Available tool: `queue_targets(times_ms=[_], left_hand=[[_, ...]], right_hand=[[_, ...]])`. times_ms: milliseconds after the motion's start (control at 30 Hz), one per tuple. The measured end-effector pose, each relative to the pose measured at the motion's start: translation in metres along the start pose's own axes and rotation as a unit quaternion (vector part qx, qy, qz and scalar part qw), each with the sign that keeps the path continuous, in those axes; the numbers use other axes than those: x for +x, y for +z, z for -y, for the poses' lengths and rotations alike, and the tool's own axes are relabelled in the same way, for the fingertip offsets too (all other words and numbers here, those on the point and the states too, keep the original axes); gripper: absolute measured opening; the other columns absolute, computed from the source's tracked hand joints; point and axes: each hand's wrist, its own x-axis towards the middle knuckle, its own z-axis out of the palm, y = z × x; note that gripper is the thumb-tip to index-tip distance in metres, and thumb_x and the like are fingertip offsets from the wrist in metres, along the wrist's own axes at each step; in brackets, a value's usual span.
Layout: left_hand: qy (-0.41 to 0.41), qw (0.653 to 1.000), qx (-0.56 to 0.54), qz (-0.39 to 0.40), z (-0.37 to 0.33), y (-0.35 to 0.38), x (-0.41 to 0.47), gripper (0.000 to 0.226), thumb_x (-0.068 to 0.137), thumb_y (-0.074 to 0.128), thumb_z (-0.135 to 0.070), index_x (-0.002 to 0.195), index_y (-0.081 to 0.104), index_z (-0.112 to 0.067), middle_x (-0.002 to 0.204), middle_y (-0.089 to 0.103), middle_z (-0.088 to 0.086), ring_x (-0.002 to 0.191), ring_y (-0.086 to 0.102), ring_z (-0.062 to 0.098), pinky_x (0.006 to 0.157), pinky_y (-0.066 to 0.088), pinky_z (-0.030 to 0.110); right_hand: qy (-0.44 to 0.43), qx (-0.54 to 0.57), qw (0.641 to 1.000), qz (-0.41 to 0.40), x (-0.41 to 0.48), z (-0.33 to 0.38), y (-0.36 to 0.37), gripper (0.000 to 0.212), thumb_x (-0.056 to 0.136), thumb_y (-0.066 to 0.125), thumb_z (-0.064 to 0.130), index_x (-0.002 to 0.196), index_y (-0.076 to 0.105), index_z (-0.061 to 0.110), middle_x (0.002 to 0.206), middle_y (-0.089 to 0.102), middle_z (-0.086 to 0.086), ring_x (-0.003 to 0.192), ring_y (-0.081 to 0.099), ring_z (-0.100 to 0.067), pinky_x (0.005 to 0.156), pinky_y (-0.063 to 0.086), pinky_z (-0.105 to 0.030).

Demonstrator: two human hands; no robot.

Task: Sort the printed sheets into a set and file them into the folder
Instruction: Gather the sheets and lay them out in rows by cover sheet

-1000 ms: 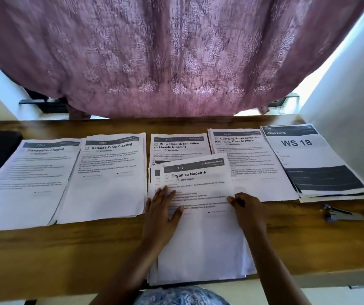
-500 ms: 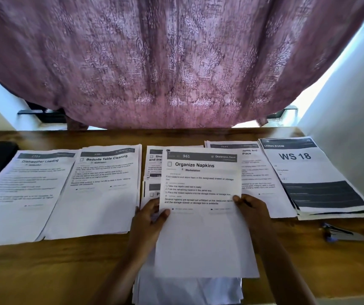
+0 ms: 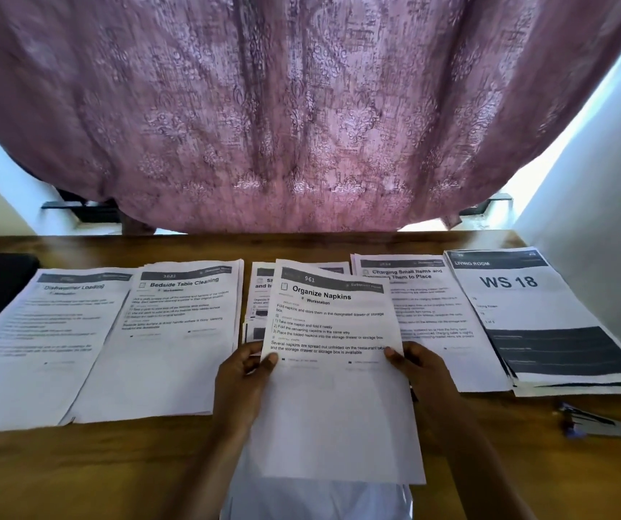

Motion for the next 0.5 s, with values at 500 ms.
queue_targets(times_ms=[500], left_hand=[[-0.006,0.898,0.412,-0.151,0.021,-0.171,0.109,0.039,0.092,0.06,-0.034,0.13,0.053,-0.024,0.114,0.069,0.008,0.102,0.063,0.032,0.081,0.051,0.043]], right_hand=[[-0.172,-0.238,0.952,0.091,0.055,0.022,0.245,0.053,0.084,0.07,0.017,0.131,0.044,0.018,0.122,0.064,-0.006,0.106,0.063,-0.024,0.09,0.052,-0.035]])
